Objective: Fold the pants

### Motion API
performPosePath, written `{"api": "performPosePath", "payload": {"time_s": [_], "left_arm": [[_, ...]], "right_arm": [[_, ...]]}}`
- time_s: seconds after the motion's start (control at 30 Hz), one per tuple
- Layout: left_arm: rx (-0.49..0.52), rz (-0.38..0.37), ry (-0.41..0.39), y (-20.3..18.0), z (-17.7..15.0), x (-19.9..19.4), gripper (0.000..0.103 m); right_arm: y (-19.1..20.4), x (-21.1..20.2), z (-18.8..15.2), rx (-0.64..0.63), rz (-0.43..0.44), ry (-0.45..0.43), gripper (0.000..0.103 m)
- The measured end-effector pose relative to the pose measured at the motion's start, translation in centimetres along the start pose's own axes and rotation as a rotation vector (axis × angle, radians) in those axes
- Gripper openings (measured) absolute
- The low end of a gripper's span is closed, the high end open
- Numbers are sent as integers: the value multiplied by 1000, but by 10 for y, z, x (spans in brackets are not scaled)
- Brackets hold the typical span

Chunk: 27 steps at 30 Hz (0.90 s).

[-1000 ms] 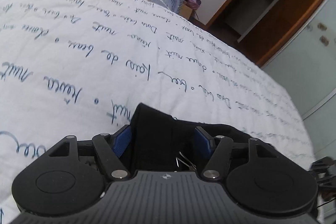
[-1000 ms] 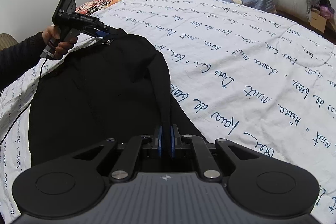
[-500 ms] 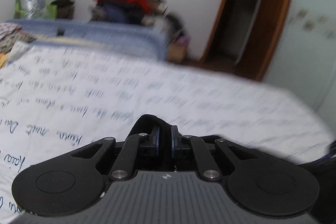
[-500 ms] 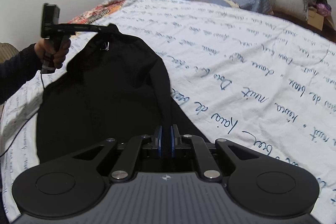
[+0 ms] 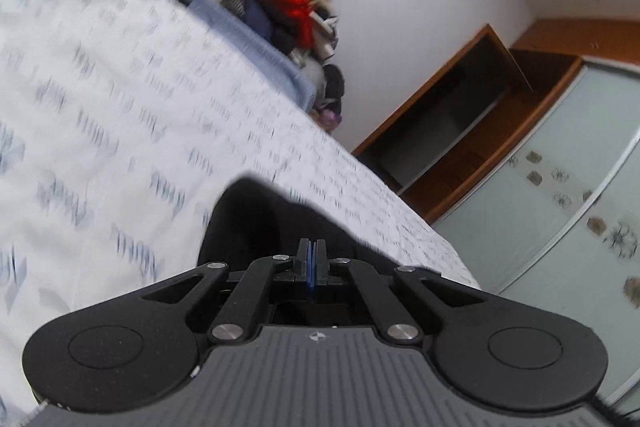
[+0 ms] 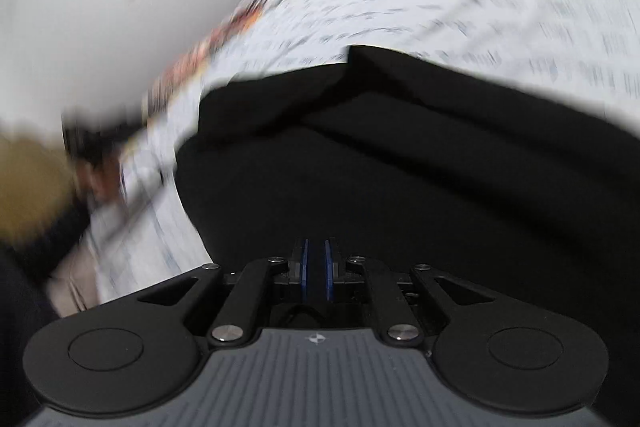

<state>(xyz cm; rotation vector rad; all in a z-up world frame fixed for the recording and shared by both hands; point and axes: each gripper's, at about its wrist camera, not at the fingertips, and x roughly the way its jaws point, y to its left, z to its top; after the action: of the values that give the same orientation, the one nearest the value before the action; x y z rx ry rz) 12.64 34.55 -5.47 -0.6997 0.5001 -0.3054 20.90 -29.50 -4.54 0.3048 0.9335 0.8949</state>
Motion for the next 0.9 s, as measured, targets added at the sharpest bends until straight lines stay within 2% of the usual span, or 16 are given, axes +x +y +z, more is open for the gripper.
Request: {"api": "performPosePath", "payload": {"time_s": [0.07, 0.13, 0.17, 0.2, 0.27, 0.37, 0.5, 0.57, 0.67, 0.73, 0.8, 0.9], "left_arm": [[-14, -14, 29, -5, -2, 10, 0], [-26, -19, 50, -13, -2, 19, 1], [-42, -4, 64, -16, 0, 24, 9], [-87, 19, 69, -14, 0, 26, 11], [-228, 47, 64, -14, -6, 32, 11], [-332, 82, 78, -24, -25, 40, 11], [-502, 160, 126, -19, -43, 62, 21], [-568, 172, 132, -14, -43, 75, 21], [-610, 182, 127, -11, -39, 89, 33], [-634, 187, 115, -11, -35, 96, 50], [-655, 199, 98, -15, -34, 102, 57], [-644, 240, 73, -25, -33, 100, 58]], "right_arm": [[-12, 4, 5, 144, 53, -65, 13], [-18, 8, 15, 208, 75, -104, 23], [-19, 10, 20, 229, 84, -124, 34], [-20, 13, 25, 262, 99, -147, 56], [-22, 17, 31, 355, 129, -184, 86], [-13, 26, 30, 357, 201, -191, 86], [4, 42, 31, 298, 206, -154, 86], [6, 47, 31, 283, 198, -131, 86], [7, 51, 29, 289, 202, -125, 86], [3, 51, 27, 321, 209, -139, 86], [-4, 50, 22, 375, 215, -159, 86], [-13, 47, 14, 454, 220, -189, 86]]}}
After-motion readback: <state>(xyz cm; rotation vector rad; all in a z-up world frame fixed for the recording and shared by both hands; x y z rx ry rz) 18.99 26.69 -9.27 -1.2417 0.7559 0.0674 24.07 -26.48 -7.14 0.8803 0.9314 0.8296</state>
